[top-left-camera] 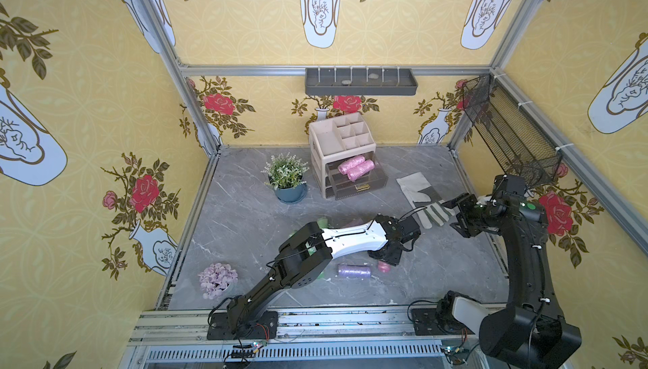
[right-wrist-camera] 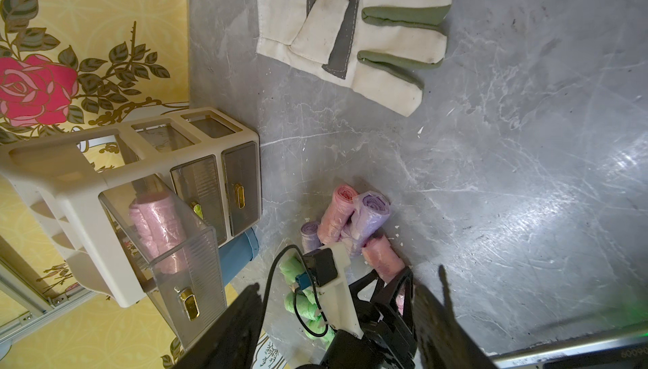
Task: Sort the rolls of trash bags by color and place them into the drawer
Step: Pick up the roll of trash bags from the center of the board.
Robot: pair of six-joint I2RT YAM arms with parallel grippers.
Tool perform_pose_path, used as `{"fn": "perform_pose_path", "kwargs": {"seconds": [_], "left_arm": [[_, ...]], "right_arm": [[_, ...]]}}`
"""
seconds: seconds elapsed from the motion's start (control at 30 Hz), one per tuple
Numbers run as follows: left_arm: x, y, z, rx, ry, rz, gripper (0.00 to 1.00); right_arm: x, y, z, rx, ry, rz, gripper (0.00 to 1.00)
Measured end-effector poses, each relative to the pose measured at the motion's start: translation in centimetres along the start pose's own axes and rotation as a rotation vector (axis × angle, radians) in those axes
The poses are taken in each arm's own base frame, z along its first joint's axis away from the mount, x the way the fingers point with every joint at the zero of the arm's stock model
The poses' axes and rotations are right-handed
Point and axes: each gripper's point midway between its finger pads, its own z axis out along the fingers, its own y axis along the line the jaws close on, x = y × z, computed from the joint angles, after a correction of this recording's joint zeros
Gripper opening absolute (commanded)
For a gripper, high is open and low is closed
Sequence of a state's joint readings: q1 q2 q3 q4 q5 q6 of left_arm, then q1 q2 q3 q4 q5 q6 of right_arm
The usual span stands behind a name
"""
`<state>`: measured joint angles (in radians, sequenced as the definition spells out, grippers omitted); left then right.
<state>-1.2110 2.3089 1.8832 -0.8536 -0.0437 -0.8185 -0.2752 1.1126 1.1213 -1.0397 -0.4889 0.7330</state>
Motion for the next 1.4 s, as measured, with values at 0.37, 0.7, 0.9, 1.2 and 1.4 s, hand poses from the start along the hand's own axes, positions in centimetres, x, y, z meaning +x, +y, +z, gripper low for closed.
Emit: {"fn": "perform_pose_path", "kwargs": {"seconds": [0.37, 0.7, 0.9, 1.2, 1.4], "left_arm": [[0.2, 0.1, -0.9, 0.002, 0.003, 0.011, 0.29], [0.9, -0.4, -10.1, 0.088, -0.088, 0.066, 0.24], [-1.2, 2.8, -21.7, 0.099, -0.311, 0.127, 0.23], [-6.5, 11.2, -35.3, -0.036, -0.663, 0.226, 0.18], [-9.3, 13.0, -37.0, -0.088, -0.701, 0.363, 0.14]], "right_arm": [[-0.1, 0.2, 0.0, -0.010, -0.003, -0.002, 0.69], [-0.1, 0.8, -0.3, -0.043, -0.004, -0.011, 0.69], [0.0, 1.4, -0.5, -0.070, -0.003, -0.017, 0.69], [0.4, 2.2, -1.2, -0.116, -0.009, -0.020, 0.69], [0.6, 2.3, -1.5, -0.126, -0.014, -0.025, 0.69]]}}
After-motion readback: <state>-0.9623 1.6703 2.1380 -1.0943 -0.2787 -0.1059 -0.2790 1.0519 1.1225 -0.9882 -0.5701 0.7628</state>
